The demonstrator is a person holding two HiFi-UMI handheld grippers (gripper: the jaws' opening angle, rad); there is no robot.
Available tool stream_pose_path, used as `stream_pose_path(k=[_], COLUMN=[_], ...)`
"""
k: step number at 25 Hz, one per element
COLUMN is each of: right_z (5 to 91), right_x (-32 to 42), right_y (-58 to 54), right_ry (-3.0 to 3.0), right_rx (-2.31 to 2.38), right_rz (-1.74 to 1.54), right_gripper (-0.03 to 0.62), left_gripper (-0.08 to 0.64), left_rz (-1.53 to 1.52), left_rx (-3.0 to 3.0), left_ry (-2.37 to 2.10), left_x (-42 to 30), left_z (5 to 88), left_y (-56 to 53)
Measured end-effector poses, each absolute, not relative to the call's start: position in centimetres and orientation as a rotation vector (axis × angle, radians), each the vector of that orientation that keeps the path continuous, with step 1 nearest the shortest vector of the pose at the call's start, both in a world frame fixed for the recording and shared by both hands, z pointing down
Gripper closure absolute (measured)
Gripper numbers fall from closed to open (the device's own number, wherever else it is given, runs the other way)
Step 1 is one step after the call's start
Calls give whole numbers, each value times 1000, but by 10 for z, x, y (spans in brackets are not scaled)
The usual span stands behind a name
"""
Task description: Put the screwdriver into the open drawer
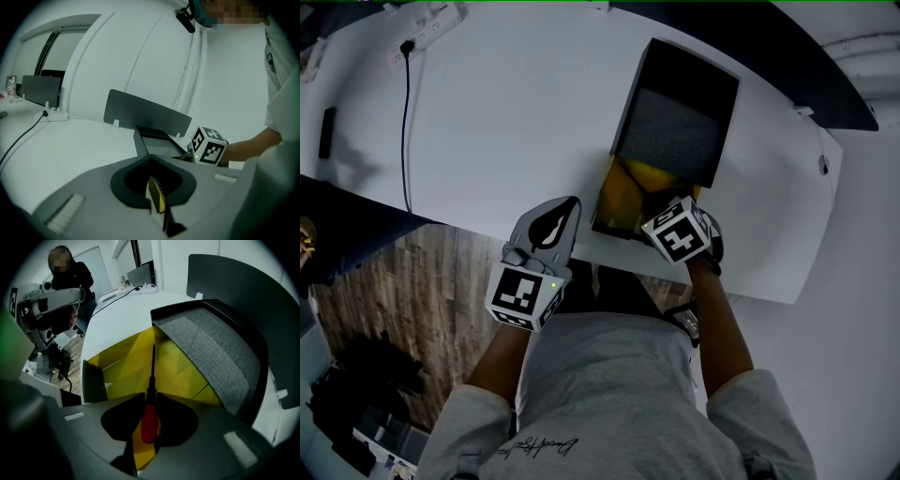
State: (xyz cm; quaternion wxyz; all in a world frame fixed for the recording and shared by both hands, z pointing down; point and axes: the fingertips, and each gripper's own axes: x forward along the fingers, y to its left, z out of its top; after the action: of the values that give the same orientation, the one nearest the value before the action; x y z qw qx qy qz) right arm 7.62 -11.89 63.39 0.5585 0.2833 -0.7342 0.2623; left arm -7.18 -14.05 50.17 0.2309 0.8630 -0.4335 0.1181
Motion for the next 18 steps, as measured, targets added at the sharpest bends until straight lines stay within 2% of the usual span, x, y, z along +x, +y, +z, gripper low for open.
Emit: stream_pose_path(k=[18], right_z=[634], right_x=[73], right_y=[-120], right_ry=[-1711], right_rx=[674], right_rz=[583], right_gripper=[482], left_gripper=[561], left_rz=[324], left_rx=[2366], left_ry=[-1190], left_x=[-76], left_z=[504], left_y=[-137])
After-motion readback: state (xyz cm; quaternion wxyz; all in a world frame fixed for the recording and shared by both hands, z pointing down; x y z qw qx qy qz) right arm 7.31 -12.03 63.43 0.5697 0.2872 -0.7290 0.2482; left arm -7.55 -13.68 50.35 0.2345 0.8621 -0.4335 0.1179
